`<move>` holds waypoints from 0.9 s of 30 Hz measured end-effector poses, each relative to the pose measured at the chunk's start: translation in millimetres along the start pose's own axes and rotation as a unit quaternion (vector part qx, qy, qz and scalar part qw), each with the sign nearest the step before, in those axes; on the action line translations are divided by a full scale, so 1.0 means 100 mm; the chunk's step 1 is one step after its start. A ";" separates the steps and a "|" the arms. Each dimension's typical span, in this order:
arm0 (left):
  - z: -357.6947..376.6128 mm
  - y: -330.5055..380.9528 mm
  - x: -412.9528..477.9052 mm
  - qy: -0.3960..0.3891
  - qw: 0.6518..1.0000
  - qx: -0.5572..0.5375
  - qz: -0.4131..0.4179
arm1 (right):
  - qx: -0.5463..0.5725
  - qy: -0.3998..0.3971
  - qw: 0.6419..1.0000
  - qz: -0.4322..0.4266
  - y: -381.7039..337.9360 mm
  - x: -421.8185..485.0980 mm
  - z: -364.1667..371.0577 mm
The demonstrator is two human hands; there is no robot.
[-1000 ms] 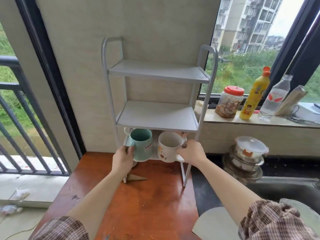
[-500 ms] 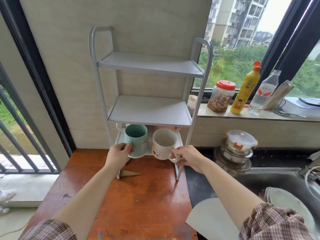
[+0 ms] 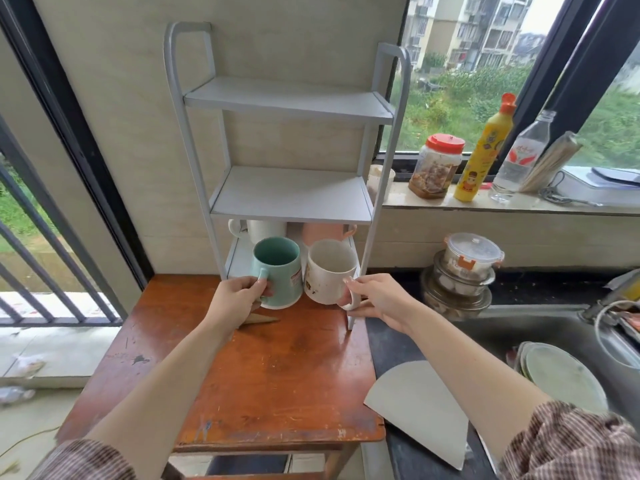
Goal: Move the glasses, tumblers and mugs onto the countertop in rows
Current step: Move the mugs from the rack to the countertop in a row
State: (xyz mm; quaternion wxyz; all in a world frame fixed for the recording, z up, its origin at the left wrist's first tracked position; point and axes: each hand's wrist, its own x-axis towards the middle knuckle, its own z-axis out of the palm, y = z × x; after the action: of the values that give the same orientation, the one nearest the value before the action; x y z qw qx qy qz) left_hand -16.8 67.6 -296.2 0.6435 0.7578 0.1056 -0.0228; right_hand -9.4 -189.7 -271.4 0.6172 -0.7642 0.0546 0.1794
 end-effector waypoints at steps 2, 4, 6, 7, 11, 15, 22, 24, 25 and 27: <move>0.03 0.00 -0.16 -0.020 1.000 -0.005 0.006 | -0.009 -0.007 1.000 -0.004 0.06 -0.16 -0.09; 0.08 0.00 -0.34 -0.047 0.999 -0.009 0.001 | -0.007 -0.011 1.000 -0.003 0.15 -0.34 -0.22; 0.17 -0.01 -0.50 -0.080 0.997 -0.002 -0.007 | -0.001 -0.016 1.000 0.002 0.27 -0.52 -0.37; 0.24 -0.01 -0.59 -0.099 0.995 0.005 -0.009 | -0.002 -0.016 1.000 0.006 0.34 -0.62 -0.46; 0.72 -0.03 -0.93 -0.151 0.987 0.050 -0.004 | -0.013 0.020 0.999 0.038 0.67 -1.06 -0.82; 1.39 -0.14 -1.37 -0.189 0.978 0.087 -0.001 | 0.013 0.071 0.996 0.055 1.13 -1.72 -1.22; 2.83 -0.38 -2.45 -0.285 0.956 0.043 -0.060 | 0.054 0.175 0.980 0.084 2.02 -3.25 -2.02; 3.23 -0.45 -2.79 -0.317 0.945 0.059 -0.055 | 0.061 0.207 0.971 0.104 2.27 -3.72 -2.24; 3.39 -0.48 -2.94 -0.331 0.940 0.061 -0.054 | 0.064 0.219 0.967 0.111 2.37 -3.92 -2.33; 3.79 -0.50 -3.26 -0.373 0.924 0.061 -0.053 | 0.073 0.255 0.957 0.119 2.59 -4.38 -2.56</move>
State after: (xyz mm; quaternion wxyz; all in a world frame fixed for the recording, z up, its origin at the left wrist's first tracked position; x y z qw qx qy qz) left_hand -306.4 -338.9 -353.7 0.5870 0.7252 -0.1036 -0.3448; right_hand -442.5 -556.4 -316.3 0.6111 -0.7252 0.3138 0.0458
